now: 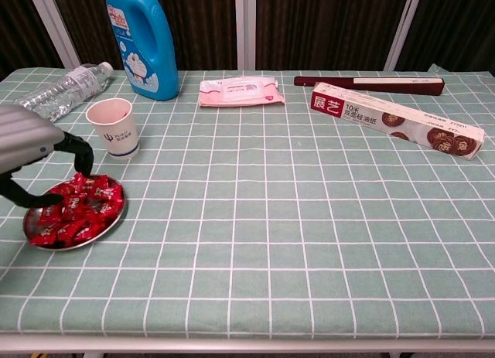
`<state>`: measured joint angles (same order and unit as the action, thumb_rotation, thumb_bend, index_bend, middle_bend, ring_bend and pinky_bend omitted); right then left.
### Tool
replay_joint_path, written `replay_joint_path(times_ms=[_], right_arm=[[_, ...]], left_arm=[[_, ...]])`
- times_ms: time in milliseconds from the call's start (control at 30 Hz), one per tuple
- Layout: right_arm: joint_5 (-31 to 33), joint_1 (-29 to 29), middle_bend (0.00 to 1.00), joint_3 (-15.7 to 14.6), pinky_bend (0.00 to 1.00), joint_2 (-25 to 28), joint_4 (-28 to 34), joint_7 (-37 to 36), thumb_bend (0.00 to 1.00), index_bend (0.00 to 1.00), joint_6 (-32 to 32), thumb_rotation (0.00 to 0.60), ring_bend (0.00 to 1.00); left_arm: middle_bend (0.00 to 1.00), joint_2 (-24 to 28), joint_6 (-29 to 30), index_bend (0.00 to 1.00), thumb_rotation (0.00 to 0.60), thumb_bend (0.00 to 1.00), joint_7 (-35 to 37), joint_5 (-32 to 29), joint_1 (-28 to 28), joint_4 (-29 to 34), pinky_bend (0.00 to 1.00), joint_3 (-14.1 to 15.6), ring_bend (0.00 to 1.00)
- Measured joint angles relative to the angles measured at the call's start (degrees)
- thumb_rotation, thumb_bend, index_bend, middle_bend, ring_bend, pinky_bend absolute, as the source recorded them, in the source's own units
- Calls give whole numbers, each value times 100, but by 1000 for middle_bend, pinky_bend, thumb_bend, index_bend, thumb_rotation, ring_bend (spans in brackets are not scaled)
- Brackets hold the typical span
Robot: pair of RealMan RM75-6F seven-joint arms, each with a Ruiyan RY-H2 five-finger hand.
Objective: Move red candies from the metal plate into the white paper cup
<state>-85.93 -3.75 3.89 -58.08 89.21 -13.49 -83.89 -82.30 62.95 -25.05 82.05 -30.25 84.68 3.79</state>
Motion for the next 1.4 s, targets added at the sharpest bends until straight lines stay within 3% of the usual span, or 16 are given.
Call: replay_joint_path(times_ms=[900,1233,1400], right_arm=[[1,2,139,-4,436,47,176,169,101,0,-23,600,100],[19,-3,139,1,436,57,199,192,101,0,-9,600,100],[21,-3,139,1,436,55,193,185,101,0,-9,600,100]], left_arm=[[496,-505,-379,466,600,240,82,-32,69,-842,1000,-36,943],[531,-633,-446,495,600,237,227,11,64,-1071,1000,-58,947],[579,-668,-425,565,600,237,302,68,66,-1148,1000,-64,956]])
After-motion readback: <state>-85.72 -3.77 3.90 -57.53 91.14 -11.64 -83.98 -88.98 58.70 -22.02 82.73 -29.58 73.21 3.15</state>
